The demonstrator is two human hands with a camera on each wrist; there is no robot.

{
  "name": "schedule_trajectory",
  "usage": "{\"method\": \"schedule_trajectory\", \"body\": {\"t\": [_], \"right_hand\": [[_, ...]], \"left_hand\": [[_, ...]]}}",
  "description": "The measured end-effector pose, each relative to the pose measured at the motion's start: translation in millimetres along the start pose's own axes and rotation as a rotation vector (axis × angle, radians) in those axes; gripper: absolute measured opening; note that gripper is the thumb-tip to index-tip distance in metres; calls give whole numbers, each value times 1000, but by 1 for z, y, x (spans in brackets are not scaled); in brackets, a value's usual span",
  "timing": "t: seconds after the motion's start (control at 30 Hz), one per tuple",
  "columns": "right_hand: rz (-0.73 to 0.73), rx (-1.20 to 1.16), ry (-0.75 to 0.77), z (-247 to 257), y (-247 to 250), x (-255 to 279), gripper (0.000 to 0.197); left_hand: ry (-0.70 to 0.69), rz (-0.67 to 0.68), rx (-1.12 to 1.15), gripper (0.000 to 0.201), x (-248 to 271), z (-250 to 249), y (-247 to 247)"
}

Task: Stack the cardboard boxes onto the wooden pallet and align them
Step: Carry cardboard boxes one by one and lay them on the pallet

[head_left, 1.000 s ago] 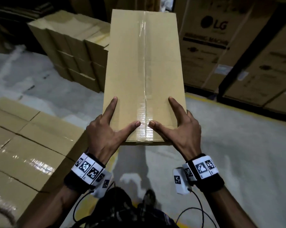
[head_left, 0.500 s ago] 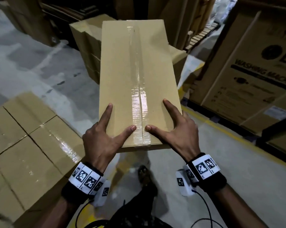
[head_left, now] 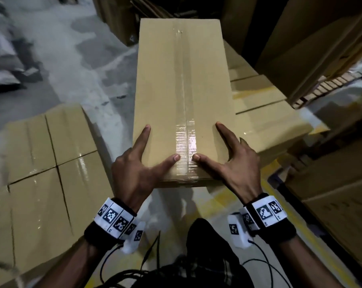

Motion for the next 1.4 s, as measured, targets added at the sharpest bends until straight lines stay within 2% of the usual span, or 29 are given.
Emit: {"method": "schedule_trajectory", "body": {"t": [0.13,0.3,0.43,0.57,0.8,0.97,1.07,1.23,1.4], "right_hand": [[90,42,36,21,-33,-104,106],[148,2,112,52,-85,-262,104],[263,-21,174,101,-113,-384,101],[284,-31,296,155,-159,-486,100],[375,53,422,250,-240,-636,97],[379,17,497,326,-338,-746,105],[410,6,526,394,-395,-811,104],[462,28,607,495,-469,-897,100],[511,-8,698,583,-542,-956,99]], "left_hand": [[21,-67,-70,104,-89,15,-15],[66,-154,-155,105,-231,36,-40],[117,-205,-181,103,-344,44,-37],[189,-276,-212,101,-440,68,-25],[283,-390,-225,101,-593,117,-4],[337,-452,-238,103,-717,185,22],[381,-466,-233,106,-798,231,54],[448,-506,-187,105,-900,291,103],[531,-555,-211,105,-974,342,150]]}}
Point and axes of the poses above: each hand's wrist, its own x-axis away from the middle knuckle, its own y-axis out of the back of the hand, z = x × y, the point moved 3 cm from there along -x, towards the middle knuckle, and after that the axes turned 3 degrees about -y, right-handed, at the moved point
